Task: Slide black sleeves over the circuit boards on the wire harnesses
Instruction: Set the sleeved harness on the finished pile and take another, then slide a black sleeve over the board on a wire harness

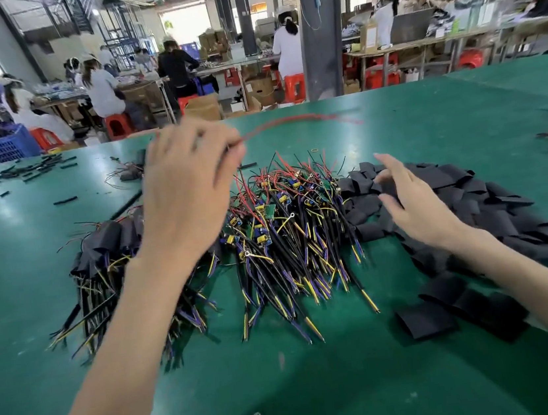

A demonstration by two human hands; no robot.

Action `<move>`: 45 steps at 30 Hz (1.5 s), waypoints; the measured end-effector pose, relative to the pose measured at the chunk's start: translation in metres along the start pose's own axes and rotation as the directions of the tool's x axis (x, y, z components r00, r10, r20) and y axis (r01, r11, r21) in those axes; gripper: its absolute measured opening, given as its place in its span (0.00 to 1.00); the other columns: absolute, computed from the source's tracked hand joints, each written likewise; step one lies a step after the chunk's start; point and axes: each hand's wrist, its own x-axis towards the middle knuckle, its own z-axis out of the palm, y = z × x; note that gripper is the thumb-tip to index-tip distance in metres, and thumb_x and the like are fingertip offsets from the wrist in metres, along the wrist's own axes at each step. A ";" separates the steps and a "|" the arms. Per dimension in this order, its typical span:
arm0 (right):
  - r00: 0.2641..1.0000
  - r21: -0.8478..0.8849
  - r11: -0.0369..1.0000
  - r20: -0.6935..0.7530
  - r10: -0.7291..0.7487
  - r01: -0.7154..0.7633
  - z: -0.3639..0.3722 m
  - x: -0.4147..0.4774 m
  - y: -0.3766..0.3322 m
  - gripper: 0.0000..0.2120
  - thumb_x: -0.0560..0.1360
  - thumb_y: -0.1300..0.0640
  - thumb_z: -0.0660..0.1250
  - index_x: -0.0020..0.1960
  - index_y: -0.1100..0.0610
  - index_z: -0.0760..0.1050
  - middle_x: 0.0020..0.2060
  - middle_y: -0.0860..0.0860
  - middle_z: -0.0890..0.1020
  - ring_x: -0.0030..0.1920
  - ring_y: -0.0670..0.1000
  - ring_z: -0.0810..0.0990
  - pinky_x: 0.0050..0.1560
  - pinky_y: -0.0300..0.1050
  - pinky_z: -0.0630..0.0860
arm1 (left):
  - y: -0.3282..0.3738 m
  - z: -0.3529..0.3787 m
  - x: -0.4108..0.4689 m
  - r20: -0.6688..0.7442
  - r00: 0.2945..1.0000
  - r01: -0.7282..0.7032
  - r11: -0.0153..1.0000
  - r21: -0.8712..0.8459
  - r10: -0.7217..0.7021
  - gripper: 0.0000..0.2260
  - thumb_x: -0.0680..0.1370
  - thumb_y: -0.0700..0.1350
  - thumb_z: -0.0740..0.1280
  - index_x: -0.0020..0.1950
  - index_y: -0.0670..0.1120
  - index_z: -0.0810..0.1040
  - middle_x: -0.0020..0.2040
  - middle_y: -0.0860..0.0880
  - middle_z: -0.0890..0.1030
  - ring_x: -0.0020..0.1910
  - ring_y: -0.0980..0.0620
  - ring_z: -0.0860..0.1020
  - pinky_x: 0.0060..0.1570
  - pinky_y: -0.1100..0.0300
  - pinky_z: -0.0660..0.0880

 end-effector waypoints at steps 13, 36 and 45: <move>0.985 0.065 0.996 0.163 0.051 -0.062 0.016 -0.015 -0.026 0.25 0.76 0.68 0.57 0.71 0.56 0.57 0.48 0.53 0.79 0.52 0.56 0.76 0.51 0.41 0.66 | -0.003 0.067 -0.087 0.317 0.946 0.096 0.991 -0.096 -0.061 0.04 0.76 0.37 0.68 0.49 0.41 0.82 0.48 0.47 0.81 0.48 0.46 0.79 0.46 0.52 0.78; 0.984 0.294 0.946 0.152 0.093 -0.135 0.012 -0.018 -0.047 0.22 0.66 0.59 0.77 0.55 0.47 0.73 0.48 0.46 0.82 0.48 0.40 0.79 0.52 0.34 0.69 | 0.001 0.067 -0.087 0.099 0.974 0.221 0.952 -0.211 -0.204 0.05 0.74 0.36 0.71 0.49 0.40 0.82 0.45 0.46 0.79 0.46 0.44 0.75 0.52 0.61 0.68; 0.983 0.407 0.902 0.162 0.086 -0.146 0.008 -0.020 -0.059 0.25 0.63 0.62 0.78 0.50 0.40 0.71 0.51 0.51 0.82 0.54 0.38 0.78 0.55 0.25 0.68 | 0.001 0.069 -0.089 0.095 0.979 0.199 0.961 -0.194 -0.183 0.05 0.74 0.36 0.71 0.49 0.40 0.82 0.44 0.46 0.79 0.45 0.44 0.74 0.52 0.64 0.67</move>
